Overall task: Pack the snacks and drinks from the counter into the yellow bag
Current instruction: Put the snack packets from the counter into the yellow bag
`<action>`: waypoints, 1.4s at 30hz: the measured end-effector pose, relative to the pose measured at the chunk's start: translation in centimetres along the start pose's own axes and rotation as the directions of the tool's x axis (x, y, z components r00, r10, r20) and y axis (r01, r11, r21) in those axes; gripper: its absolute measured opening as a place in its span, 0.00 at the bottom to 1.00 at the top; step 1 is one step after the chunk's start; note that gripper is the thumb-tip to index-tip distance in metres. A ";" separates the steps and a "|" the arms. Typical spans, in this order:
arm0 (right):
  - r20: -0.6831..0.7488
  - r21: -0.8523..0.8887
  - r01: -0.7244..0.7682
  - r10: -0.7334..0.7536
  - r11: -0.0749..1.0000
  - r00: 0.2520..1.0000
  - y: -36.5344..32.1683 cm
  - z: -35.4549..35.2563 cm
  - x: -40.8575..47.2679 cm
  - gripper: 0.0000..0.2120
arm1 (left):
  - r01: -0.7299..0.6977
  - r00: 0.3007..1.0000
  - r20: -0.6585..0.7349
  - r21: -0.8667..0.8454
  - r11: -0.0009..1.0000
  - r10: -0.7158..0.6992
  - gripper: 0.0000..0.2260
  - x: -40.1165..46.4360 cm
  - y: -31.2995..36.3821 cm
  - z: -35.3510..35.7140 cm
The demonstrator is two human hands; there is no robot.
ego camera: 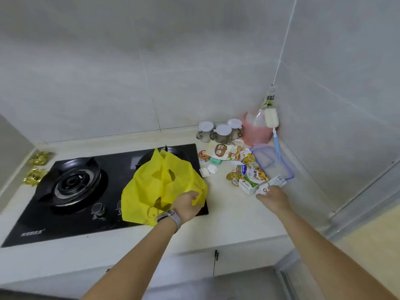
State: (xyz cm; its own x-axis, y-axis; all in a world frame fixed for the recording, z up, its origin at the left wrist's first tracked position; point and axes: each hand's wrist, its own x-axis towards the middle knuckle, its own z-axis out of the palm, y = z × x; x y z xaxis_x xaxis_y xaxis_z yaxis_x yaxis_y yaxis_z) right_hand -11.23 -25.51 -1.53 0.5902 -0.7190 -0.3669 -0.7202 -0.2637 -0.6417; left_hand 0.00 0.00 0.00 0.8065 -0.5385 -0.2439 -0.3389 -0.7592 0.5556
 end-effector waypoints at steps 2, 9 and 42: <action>-0.081 0.092 -0.007 0.015 0.996 0.997 0.1 -0.2 1.1 0.21 | 0.002 1.000 -0.009 -0.002 1.000 -0.002 0.19 0.5 0.4 0.2; -0.081 -0.175 0.047 -0.062 0.983 0.995 2.0 0.4 6.5 0.31 | -0.017 0.998 -0.067 -0.061 0.998 0.013 0.17 2.3 1.0 0.2; -0.028 -0.067 -0.319 0.317 0.946 0.948 4.9 1.8 8.6 0.47 | 0.118 0.967 -0.211 -0.128 0.985 -0.143 0.13 1.6 -5.3 -2.2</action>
State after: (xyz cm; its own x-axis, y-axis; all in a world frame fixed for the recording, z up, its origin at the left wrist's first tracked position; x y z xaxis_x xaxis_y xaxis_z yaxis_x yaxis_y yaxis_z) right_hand -9.04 -31.84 -9.09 0.3206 -0.7834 -0.5324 -0.8935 -0.0635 -0.4446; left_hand 4.14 3.98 -1.58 0.9306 -0.3349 -0.1474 -0.1767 -0.7641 0.6205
